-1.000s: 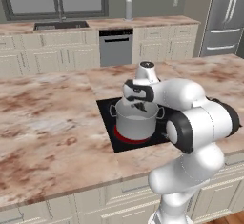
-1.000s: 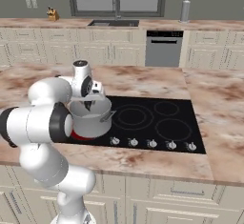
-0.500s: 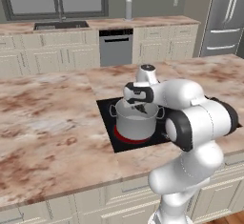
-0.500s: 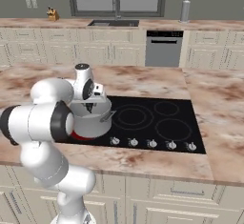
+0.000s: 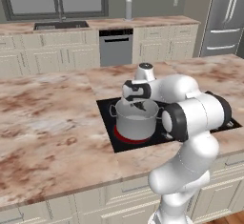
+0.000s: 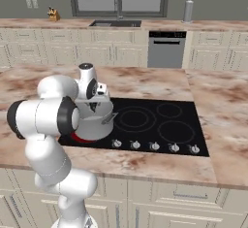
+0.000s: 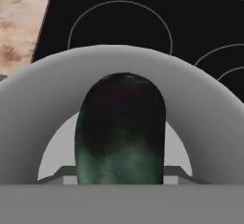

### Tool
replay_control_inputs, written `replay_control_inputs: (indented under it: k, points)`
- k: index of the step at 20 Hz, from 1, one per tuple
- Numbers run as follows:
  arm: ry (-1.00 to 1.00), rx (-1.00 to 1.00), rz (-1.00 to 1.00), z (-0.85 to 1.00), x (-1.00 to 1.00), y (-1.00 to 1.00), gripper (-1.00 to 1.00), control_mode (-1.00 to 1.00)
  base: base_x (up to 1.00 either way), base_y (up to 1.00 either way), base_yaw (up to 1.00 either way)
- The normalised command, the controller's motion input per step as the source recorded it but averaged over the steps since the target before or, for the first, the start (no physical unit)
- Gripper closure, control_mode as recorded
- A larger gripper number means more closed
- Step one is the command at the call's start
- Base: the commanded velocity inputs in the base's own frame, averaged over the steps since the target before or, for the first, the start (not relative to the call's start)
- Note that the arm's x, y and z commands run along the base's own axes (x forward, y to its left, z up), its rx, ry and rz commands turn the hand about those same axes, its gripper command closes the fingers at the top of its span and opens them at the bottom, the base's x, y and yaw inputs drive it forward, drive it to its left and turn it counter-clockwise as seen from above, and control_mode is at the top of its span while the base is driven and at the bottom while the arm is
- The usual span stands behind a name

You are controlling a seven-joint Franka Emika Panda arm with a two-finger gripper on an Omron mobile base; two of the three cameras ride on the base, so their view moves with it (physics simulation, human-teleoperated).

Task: Turn on the burner for the pot on the stove. Wait thirty seconds for the pot to heat up. Then add the eggplant to the pot.

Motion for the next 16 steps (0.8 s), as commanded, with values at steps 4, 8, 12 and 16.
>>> replay_control_inputs:
  k: [4, 8, 12, 16]
  points:
    - [0.00, 0.00, 0.00, 0.01, 0.00, 0.00, -1.00, -1.00, 0.00, 0.00, 0.00]
    - [0.00, 0.00, 0.00, 0.13, -0.08, 0.00, -1.00, -1.00, 0.00, 0.00, 0.00]
    - [-0.18, 0.00, 0.00, 0.25, -0.93, -0.01, -1.00, -1.00, 0.00, 0.00, 0.00]
    - [-0.44, 0.01, 0.00, 0.29, -1.00, -0.11, -1.00, -1.00, 0.00, 0.00, 0.00]
